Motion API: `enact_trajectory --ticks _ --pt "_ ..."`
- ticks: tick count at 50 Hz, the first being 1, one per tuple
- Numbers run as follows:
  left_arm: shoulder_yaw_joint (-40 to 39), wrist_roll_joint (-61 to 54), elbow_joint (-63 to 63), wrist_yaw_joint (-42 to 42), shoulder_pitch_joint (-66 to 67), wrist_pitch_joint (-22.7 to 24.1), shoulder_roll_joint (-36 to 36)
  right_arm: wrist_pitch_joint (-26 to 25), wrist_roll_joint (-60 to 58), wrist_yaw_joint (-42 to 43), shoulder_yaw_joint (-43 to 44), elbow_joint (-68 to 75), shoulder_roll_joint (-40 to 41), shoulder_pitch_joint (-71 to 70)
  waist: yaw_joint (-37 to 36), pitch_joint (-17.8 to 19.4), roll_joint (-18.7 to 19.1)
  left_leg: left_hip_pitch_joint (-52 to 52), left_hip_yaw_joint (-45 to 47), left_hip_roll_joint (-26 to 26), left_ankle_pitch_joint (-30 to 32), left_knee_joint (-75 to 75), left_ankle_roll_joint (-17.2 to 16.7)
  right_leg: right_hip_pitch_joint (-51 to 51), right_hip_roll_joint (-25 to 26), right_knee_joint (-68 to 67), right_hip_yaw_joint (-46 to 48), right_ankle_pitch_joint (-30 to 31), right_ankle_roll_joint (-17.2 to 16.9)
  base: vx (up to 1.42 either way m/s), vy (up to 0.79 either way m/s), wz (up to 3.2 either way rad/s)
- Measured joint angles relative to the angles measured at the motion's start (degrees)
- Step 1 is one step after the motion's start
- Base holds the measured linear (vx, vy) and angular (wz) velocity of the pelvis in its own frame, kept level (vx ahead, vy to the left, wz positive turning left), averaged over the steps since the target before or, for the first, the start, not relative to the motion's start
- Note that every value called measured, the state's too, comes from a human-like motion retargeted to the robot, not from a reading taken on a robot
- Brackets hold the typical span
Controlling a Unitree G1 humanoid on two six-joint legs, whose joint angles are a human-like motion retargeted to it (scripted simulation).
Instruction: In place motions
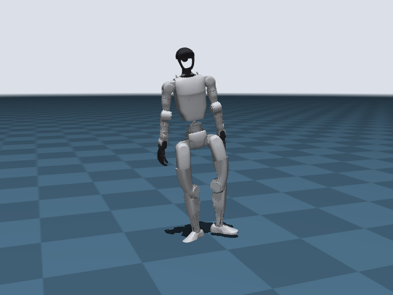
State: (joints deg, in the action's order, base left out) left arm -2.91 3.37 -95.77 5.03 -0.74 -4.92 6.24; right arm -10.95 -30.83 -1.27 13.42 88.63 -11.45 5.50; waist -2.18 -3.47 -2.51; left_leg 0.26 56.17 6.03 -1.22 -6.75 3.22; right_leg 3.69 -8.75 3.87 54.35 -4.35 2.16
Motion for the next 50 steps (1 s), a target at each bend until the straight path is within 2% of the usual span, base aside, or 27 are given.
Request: enact_trajectory --ticks 2,5,8,15,17,20,23,26,27,29,31,33,37,40,41,42,43,44,45,48,50 --pt "-1.2 -1.1 -0.4 -0.5 1.0 0.4 0.0 -0.2 -0.3 0.2 0.6 -0.1 -0.2 -0.4 -0.6 -0.7 0.0 2.9 6.7 -1.1 0.6 1.3 -0.2 0.2 0.2 -0.1 2.1 -0.4 -0.6 0.13 0.15 1.40" --pt "-3.1 -2.1 -1.6 -1.3 2.4 1.0 -0.6 0.1 -0.8 0.1 1.0 -1.2 -0.9 -1.0 -0.2 -2.0 1.6 4.3 8.0 -2.7 -2.5 2.9 -3.9 0.6 1.9 -0.2 4.4 -1.0 -1.7 0.22 0.21 1.24" --pt "-4.7 -2.0 -1.6 -1.3 4.2 -0.1 -1.4 0.8 -0.4 -0.7 0.3 -3.1 -1.6 -1.4 -0.1 -3.1 3.3 3.1 3.4 -5.3 -3.5 7.4 -2.4 1.1 3.1 -0.7 5.8 -1.1 -2.8 0.35 0.25 0.75" --pt "-4.8 -1.0 -1.6 -1.2 3.6 0.2 -1.8 3.7 2.3 -3.5 -0.2 -6.9 0.8 -3.2 -0.7 -2.3 2.4 1.1 -3.1 -7.6 -4.6 7.5 -0.9 3.3 0.9 -2.9 10.8 0.1 -4.9 0.23 0.17 0.67" --pt "-3.8 -0.5 -1.2 -1.0 2.8 0.1 -1.8 3.7 1.1 -4.6 -0.7 -7.8 1.2 -2.9 -1.1 -2.2 2.2 0.7 -5.5 -8.0 -5.2 7.0 -0.2 4.4 0.2 -4.0 11.7 1.3 -5.3 0.34 0.29 0.94" --pt "-2.5 -0.1 0.8 -0.4 1.3 0.2 -2.1 3.1 0.3 -2.0 -1.8 -7.7 1.0 -2.7 -1.6 -2.0 2.8 0.2 -8.3 -7.7 -5.7 6.1 0.7 6.1 -1.0 -7.3 13.9 5.3 -5.5 0.25 0.24 1.02" --pt "-1.1 -0.3 2.9 0.1 -0.4 0.8 -2.6 2.9 -0.3 -0.9 -2.4 -7.0 0.4 -2.6 -1.5 -2.1 6.1 0.0 -10.5 -5.0 -5.9 5.8 1.1 6.1 -3.0 -15.4 13.9 11.4 -2.8 0.27 0.27 1.08" --pt "0.3 0.2 3.8 0.7 -2.4 0.9 -2.8 2.9 -0.2 -0.8 -3.0 -6.9 -0.2 -2.2 -0.7 -1.9 9.1 -0.1 -13.2 -2.2 -5.8 5.3 1.5 3.3 -6.9 -28.3 8.5 13.1 1.2 0.24 0.17 1.13" --pt "0.7 0.4 3.9 0.9 -3.1 0.9 -2.6 2.8 0.1 -0.7 -3.1 -6.8 -0.3 -2.2 -0.5 -1.8 9.2 -0.3 -14.0 -2.1 -5.7 5.2 1.7 1.6 -8.5 -32.5 5.5 12.4 1.6 0.26 0.16 1.09" --pt "1.4 0.9 3.7 1.4 -4.8 0.9 -1.9 2.6 0.9 -0.2 -3.1 -6.3 0.1 -2.5 0.3 -1.6 8.3 -0.9 -15.9 -2.9 -5.3 5.1 2.3 -3.7 -10.3 -38.7 -4.9 10.4 -0.8 0.17 0.07 1.37" --pt "1.7 1.0 3.6 1.4 -5.7 0.7 -1.3 2.5 1.7 0.0 -3.1 -5.8 0.8 -2.8 1.5 -1.6 7.2 -1.7 -18.1 -3.6 -4.7 5.0 2.7 -8.3 -7.9 -39.4 -16.0 9.0 -3.5 0.12 -0.02 1.38" --pt "1.6 0.6 3.8 1.0 -6.3 0.6 -0.8 2.6 2.4 -0.3 -3.5 -5.9 1.6 -3.1 2.3 -1.2 6.3 -2.4 -20.0 -3.8 -4.1 4.6 2.8 -10.7 -4.4 -36.1 -24.0 7.4 -4.5 0.07 -0.09 1.24" --pt "1.3 -0.8 4.3 0.9 -6.8 0.8 0.3 2.9 1.9 -0.6 -5.0 -6.8 2.8 -3.7 4.8 -0.5 4.2 -3.5 -24.3 -4.9 -3.0 4.0 2.9 -12.5 -0.2 -26.8 -33.2 2.8 -4.4 0.07 -0.13 1.33" --pt "1.1 -0.7 3.8 0.9 -6.9 0.6 1.0 3.3 1.1 -1.3 -6.0 -7.3 3.5 -3.9 6.2 1.0 1.4 -2.6 -28.6 -8.0 -2.3 4.3 3.3 -12.1 2.8 -17.9 -42.5 1.0 -6.5 0.07 -0.12 1.45" --pt "1.1 -0.7 3.4 0.5 -6.9 0.5 1.1 3.2 0.9 -1.6 -6.3 -7.2 3.7 -4.0 6.3 1.6 0.3 -1.8 -29.9 -9.2 -2.1 4.3 3.4 -11.3 2.9 -15.1 -43.5 1.5 -7.7 0.09 -0.10 1.34" --pt "1.2 -0.7 2.9 0.2 -6.8 0.5 1.3 3.2 0.7 -1.9 -6.5 -7.1 4.0 -3.9 6.3 2.2 -0.5 -1.2 -31.2 -10.2 -2.0 4.3 3.4 -10.4 3.4 -12.7 -44.1 1.9 -7.3 0.11 -0.08 1.23" --pt "1.4 -0.6 2.4 0.0 -6.5 0.4 1.4 3.2 0.5 -2.1 -6.8 -6.9 4.2 -3.5 5.9 2.4 -0.8 -0.6 -32.4 -10.3 -1.9 4.2 3.3 -9.5 4.5 -11.1 -43.9 2.0 -3.8 0.13 -0.06 0.96" --pt "1.8 -0.3 1.7 0.0 -6.4 0.3 1.6 3.1 0.1 -2.5 -6.8 -6.6 4.4 -3.4 4.8 2.6 -1.6 0.0 -32.9 -11.0 -1.8 4.2 3.2 -8.7 4.2 -10.6 -42.8 1.7 -3.0 0.15 -0.04 0.63" --pt "2.2 0.2 1.0 0.2 -6.5 0.1 1.8 3.0 -0.5 -2.9 -6.6 -6.2 4.5 -3.4 3.2 2.7 -2.7 0.5 -33.1 -11.9 -1.8 4.1 3.1 -8.0 3.1 -10.8 -41.3 1.3 -3.5 0.11 -0.05 0.59" --pt "3.4 2.2 -0.9 -1.6 -6.2 -0.3 0.9 2.1 -2.6 -4.4 -5.1 -5.7 4.9 -3.6 -0.1 2.9 -2.2 0.0 -35.4 -11.4 -1.5 3.2 2.9 -6.2 2.4 -9.6 -39.4 1.6 -5.9 0.01 -0.05 0.63" --pt "3.5 1.9 -1.6 -5.6 -5.1 0.9 -0.8 2.3 -3.5 -4.3 -4.5 -6.0 4.8 -3.8 -2.1 3.3 -2.2 0.1 -36.6 -11.5 -1.2 3.0 2.7 -5.1 2.1 -8.1 -38.1 2.0 -5.5 -0.04 -0.03 0.47"
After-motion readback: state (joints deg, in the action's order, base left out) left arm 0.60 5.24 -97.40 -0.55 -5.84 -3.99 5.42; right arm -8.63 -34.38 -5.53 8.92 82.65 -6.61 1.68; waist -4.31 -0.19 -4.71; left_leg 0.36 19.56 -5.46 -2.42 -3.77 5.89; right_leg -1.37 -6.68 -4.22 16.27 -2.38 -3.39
